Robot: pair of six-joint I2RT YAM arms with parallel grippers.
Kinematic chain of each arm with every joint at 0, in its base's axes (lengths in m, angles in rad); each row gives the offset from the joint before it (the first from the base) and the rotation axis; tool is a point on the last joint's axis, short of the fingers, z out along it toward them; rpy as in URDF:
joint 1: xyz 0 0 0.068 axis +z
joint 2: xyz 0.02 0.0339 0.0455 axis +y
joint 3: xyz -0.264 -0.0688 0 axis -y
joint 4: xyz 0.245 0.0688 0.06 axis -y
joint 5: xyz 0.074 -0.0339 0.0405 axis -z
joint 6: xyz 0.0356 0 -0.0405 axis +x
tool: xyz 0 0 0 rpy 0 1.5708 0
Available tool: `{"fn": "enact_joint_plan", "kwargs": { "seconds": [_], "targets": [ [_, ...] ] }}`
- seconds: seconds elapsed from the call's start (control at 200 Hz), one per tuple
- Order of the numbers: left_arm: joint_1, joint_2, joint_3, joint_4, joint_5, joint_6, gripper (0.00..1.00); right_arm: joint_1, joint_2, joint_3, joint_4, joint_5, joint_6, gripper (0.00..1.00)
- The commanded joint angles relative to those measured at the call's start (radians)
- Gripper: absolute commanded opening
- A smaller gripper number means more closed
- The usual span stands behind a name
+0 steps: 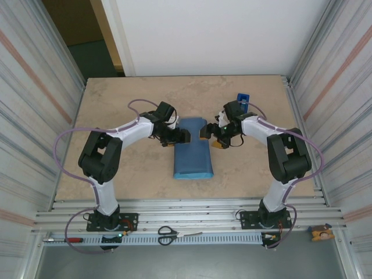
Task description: Wrap the gift box in paper
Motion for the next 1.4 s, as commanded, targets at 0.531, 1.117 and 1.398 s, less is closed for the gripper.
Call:
{"fn": "enact_joint_plan", "kwargs": {
  "seconds": [0.531, 1.117, 1.398],
  "targets": [
    [-0.009, -0.048, 0.025, -0.072, -0.016, -0.010, 0.88, 0.015, 0.061, -0.107, -0.035, 0.092, -0.021, 0.59],
    [-0.028, -0.093, -0.132, 0.103, 0.008, -0.115, 0.98, 0.017, 0.070, -0.115, -0.018, 0.087, -0.003, 0.60],
    [-0.030, -0.065, -0.140, 0.121, 0.006, -0.128, 0.91, 0.017, 0.082, -0.109, -0.011, 0.084, -0.002, 0.61]
  ]
}}
